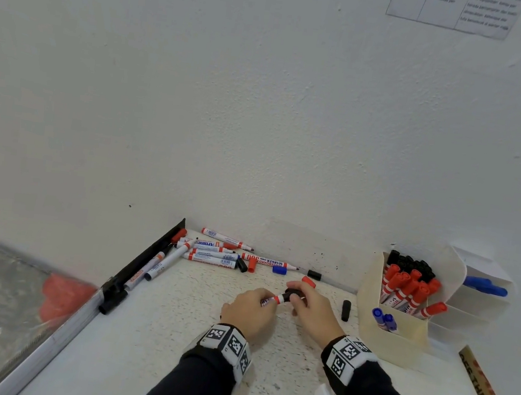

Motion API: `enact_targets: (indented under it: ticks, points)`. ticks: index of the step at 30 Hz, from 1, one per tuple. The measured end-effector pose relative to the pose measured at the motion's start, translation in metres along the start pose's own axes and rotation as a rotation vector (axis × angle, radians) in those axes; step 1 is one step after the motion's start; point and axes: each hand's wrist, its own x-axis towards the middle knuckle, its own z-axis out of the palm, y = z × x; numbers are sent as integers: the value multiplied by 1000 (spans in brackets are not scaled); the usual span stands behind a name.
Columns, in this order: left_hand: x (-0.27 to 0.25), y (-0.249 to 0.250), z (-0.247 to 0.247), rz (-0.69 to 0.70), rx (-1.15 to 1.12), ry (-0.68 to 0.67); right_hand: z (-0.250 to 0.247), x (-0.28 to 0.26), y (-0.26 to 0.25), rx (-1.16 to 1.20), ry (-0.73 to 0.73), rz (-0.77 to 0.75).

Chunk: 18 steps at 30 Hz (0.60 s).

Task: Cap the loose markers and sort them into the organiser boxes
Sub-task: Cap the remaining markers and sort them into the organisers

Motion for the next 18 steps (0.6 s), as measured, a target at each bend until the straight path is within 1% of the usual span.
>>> enact_targets:
  ticks: [3, 6, 8, 11, 14, 16, 18]
  points:
    - [-1, -1, 1, 98, -132, 6, -2, 0, -6, 18, 65, 39]
    - [1, -2, 1, 142, -161, 14, -4, 4, -11, -59, 99, 104]
    - [2, -3, 2, 157, -136, 11, -2, 6, -12, -53, 98, 147]
    - [3, -5, 2, 173, -96, 1, 1, 10, -12, 68, 75, 185]
    - [2, -3, 1, 198, -159, -58, 2, 10, -14, 91, 26, 152]
    - [0, 0, 0, 171, -245, -119, 0, 7, -18, 131, -19, 118]
    - [-3, 4, -1, 90, -402, -196, -2, 3, -22, 171, -63, 79]
